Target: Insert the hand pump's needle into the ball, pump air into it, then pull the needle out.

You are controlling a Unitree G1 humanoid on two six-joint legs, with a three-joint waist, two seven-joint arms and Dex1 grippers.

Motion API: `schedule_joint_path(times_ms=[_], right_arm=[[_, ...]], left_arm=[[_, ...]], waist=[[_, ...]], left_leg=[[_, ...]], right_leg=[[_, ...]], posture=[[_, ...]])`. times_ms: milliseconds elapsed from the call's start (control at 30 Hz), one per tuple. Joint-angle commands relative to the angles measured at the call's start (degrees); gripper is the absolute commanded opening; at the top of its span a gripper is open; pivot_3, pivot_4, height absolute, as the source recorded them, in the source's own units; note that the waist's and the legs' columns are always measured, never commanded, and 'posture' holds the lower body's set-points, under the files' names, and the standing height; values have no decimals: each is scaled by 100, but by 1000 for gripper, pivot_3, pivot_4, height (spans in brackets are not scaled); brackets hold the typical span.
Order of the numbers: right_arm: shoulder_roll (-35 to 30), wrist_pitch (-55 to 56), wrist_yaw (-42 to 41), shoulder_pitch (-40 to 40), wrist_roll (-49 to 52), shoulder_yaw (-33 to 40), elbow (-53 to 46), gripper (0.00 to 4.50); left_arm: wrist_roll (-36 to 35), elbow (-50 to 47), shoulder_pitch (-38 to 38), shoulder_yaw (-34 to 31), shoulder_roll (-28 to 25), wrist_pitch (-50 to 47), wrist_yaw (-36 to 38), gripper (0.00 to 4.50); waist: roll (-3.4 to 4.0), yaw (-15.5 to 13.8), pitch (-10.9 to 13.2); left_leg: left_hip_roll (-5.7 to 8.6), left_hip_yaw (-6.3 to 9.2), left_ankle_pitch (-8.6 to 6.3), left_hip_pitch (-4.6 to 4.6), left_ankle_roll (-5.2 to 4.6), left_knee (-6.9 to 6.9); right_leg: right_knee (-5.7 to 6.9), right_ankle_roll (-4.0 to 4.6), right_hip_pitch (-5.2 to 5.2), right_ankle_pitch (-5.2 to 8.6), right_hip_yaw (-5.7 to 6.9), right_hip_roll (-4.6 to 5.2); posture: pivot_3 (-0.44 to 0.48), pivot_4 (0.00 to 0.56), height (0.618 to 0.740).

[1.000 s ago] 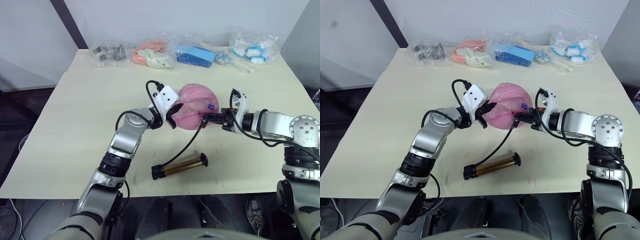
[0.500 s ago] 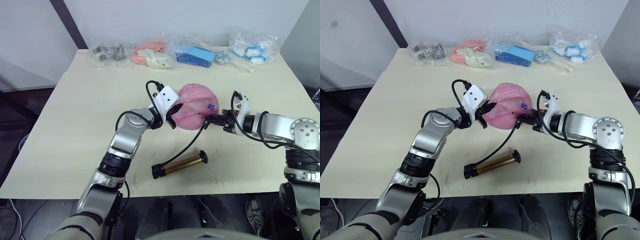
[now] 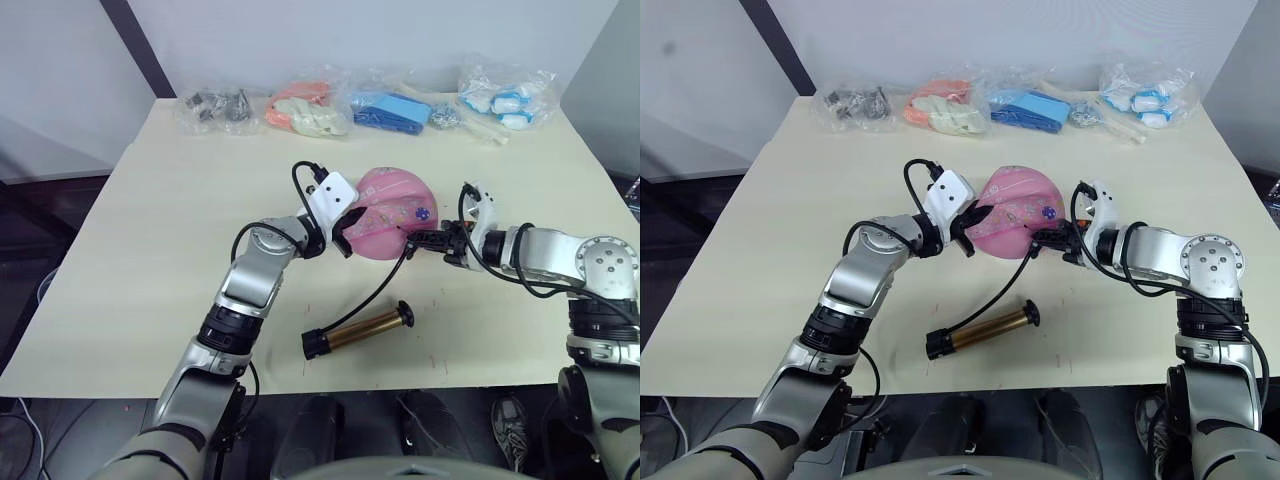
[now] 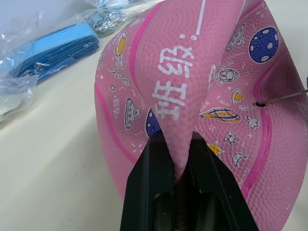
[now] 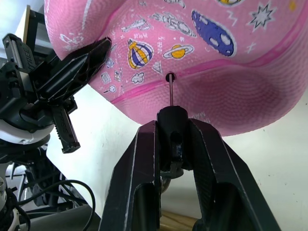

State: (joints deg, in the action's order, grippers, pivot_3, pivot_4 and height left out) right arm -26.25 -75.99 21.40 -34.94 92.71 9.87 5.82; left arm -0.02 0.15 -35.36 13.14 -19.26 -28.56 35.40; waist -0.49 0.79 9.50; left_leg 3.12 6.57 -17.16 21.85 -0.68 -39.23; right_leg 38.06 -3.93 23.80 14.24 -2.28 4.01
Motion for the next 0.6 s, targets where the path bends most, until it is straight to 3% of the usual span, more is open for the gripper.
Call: schedule_joint_path(times_ms=[33,600], right_arm=[[-33,34,-55,54,103,-3,-133,375],[-14,38,530,78,451,-124,135,375]], left_arm=[[20,-36,15,51,12,61,9,31],[3,-36,41,73,42,93,38,31]], waist=[[0,0,0],[0,-2,0]], left_leg=[[0,0,0,0,0,0],[0,0,0,0,-1,0]], right_leg=[[0,0,0,0,0,0],[0,0,-1,0,0,0]], posture=[[0,150,740],[0,150,740]])
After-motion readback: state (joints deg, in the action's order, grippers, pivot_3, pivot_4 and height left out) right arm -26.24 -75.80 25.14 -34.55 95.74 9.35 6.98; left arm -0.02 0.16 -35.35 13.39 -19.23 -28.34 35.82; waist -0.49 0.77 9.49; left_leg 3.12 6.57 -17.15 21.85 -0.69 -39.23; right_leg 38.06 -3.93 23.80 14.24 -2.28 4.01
